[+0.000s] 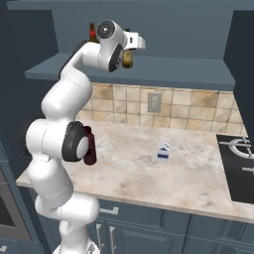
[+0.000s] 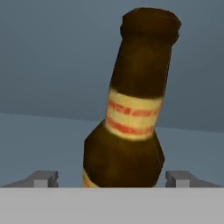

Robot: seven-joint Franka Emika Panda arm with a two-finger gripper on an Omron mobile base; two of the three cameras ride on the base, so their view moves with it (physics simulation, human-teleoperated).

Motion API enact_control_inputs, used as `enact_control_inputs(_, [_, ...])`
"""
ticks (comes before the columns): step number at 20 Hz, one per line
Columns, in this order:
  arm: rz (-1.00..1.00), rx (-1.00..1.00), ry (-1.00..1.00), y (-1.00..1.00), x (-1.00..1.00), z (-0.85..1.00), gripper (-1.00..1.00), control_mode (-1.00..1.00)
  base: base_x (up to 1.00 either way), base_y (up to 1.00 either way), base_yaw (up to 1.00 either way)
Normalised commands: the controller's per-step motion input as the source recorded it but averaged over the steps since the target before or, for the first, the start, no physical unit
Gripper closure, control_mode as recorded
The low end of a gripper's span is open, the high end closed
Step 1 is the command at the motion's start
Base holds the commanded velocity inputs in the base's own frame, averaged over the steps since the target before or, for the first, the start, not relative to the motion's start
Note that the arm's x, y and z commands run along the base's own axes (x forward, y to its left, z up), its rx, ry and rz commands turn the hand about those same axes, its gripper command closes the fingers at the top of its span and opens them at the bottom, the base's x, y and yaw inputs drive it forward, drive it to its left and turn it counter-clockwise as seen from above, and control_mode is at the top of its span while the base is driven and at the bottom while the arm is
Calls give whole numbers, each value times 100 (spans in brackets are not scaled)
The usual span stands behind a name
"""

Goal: Sort all alcoholic drinks to one cabinet, and non-alcoholic drinks to the other.

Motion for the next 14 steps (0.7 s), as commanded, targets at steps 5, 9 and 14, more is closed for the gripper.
enact_control_inputs(5, [0,0,0,0,4,0,-100,-100,0,0,0])
enact_control_inputs(9, [0,0,-1,0,-35,0,-100,-100,0,0,0])
enact_control_inputs(14, [0,1,0,9,-96,-7,-100,-100,0,0,0])
